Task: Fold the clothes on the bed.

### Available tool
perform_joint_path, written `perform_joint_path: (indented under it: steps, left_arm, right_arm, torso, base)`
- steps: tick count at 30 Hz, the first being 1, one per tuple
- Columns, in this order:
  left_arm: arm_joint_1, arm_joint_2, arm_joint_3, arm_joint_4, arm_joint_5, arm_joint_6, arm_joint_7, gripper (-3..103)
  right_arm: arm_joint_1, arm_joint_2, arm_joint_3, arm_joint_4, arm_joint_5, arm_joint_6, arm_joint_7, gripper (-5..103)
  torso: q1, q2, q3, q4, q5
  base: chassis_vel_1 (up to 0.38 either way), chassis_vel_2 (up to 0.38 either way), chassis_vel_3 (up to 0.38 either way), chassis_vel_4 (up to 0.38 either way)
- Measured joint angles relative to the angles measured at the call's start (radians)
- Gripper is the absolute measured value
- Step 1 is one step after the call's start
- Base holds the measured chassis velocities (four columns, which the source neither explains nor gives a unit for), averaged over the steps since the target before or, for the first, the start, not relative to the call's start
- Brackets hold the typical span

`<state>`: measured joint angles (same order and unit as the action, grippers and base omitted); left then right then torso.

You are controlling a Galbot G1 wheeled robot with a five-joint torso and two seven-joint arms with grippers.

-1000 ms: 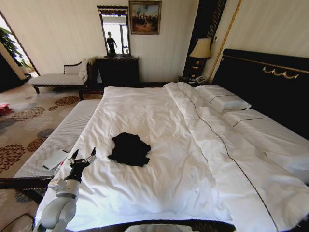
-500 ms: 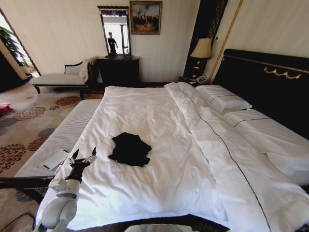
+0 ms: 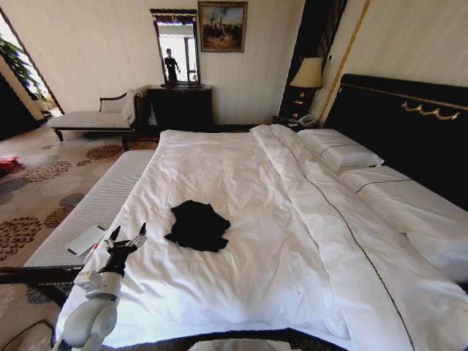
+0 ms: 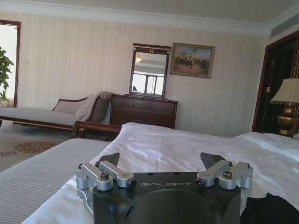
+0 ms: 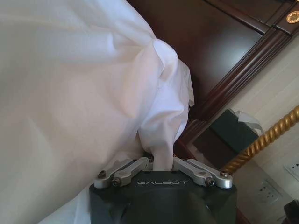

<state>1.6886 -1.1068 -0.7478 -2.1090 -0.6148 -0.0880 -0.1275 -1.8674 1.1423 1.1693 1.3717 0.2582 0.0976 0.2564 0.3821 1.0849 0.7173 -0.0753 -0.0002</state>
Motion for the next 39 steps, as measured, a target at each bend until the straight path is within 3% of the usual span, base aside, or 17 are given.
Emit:
perform_joint_path:
  steps: [4,6,8,9,14,17,20,23,30,39]
  left_arm:
    - [0.008,0.000,-0.006,-0.002,0.000,-0.001,0.000,99]
    - [0.011,0.000,-0.008,-0.002,-0.001,-0.001,0.000,100]
    - [0.012,0.001,-0.009,-0.004,-0.001,-0.003,0.000,100]
    - [0.012,0.001,-0.009,-0.004,-0.001,-0.003,0.000,100]
    - [0.010,0.002,-0.006,-0.008,-0.001,-0.003,0.000,100]
    - [0.011,0.001,-0.006,-0.009,-0.001,-0.003,0.000,100]
    - [0.012,0.000,-0.007,-0.009,-0.001,-0.004,0.000,100]
    - [0.015,0.001,-0.011,-0.009,-0.004,-0.007,0.000,100]
    - [0.018,0.005,-0.014,-0.008,-0.011,-0.012,0.002,100]
    - [0.028,-0.007,-0.016,-0.022,-0.002,-0.012,0.002,100]
  right_arm:
    - [0.000,0.008,-0.007,-0.003,-0.002,-0.004,0.005,1]
    - [-0.001,0.012,-0.007,-0.009,-0.001,-0.005,0.007,6]
    - [-0.006,0.022,-0.007,-0.010,-0.001,-0.005,0.011,16]
    - [-0.006,0.025,-0.005,-0.010,0.001,-0.005,0.013,16]
    - [-0.019,0.043,0.009,-0.008,0.018,0.003,0.020,38]
    - [-0.028,0.055,0.018,0.000,0.030,0.009,0.024,44]
    - [-0.043,0.080,0.042,0.023,0.039,0.019,0.033,60]
    - [-0.054,0.094,0.065,0.043,0.040,0.026,0.038,65]
    - [-0.074,0.107,0.117,0.068,0.047,0.056,0.044,96]
    - [-0.105,0.112,0.154,0.187,0.149,0.102,0.015,100]
  torso:
    - [0.000,0.000,0.000,0.0001,0.0000]
    - [0.000,0.000,0.000,-0.0011,-0.0002]
    - [0.000,0.000,0.000,-0.0021,-0.0002]
    - [0.000,0.000,0.000,-0.0023,-0.0001]
    - [0.000,0.000,0.000,0.0003,-0.0001]
    - [0.000,0.000,0.000,-0.0001,-0.0001]
    - [0.000,0.000,0.000,-0.0002,0.0003]
    - [0.000,0.000,0.000,0.0001,0.0001]
    - [0.000,0.000,0.000,0.0001,0.0002]
    - [0.000,0.000,0.000,0.0002,0.0001]
  base:
    - [0.000,0.000,0.000,0.000]
    - [0.000,0.000,0.000,0.000]
    - [0.000,0.000,0.000,0.000]
    - [0.000,0.000,0.000,0.000]
    - [0.000,0.000,0.000,0.000]
    - [0.000,0.000,0.000,0.000]
    - [0.000,0.000,0.000,0.000]
    - [0.000,0.000,0.000,0.000]
    - [0.000,0.000,0.000,0.000]
    - [0.000,0.000,0.000,0.000]
